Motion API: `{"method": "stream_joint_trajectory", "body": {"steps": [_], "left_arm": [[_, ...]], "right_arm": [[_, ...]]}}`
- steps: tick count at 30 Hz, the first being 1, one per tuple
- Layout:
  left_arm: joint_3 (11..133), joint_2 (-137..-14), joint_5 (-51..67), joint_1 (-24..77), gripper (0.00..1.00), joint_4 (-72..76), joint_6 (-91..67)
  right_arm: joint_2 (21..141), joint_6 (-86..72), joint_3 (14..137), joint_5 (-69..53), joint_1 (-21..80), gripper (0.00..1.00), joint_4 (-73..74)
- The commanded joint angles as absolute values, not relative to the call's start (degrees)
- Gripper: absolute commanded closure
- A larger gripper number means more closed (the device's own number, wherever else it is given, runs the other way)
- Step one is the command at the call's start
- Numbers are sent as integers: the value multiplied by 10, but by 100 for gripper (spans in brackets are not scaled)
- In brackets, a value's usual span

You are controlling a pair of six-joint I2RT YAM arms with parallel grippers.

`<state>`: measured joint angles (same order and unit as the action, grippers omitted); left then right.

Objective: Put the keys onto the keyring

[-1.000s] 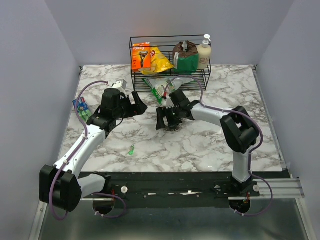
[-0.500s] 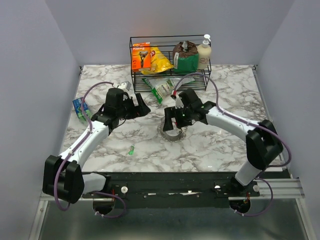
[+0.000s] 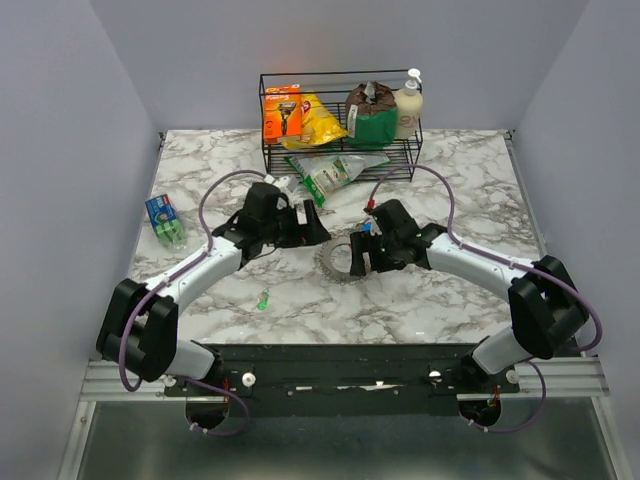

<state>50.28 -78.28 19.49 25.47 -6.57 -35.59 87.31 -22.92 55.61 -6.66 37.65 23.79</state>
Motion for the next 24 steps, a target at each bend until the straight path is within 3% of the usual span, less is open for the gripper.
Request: {"method": "stream_joint_trajectory", "body": {"steps": [1, 4, 12, 14, 24], "left_arm": [[533, -823, 214, 304, 1, -50, -369], [528, -835, 215, 318, 1, -32, -380], [554, -862, 214, 319, 1, -56, -364], [556, -863, 211, 319, 1, -59, -359], [556, -865, 202, 319, 1, -76, -352]], "right_arm": [[853, -240, 526, -18, 374, 14, 236], [839, -249, 519, -9, 374, 22, 234], [832, -265, 485, 9, 356, 32, 191], [835, -266, 480, 4, 346, 39, 176], [834, -314, 429, -96, 320, 45, 106]]}}
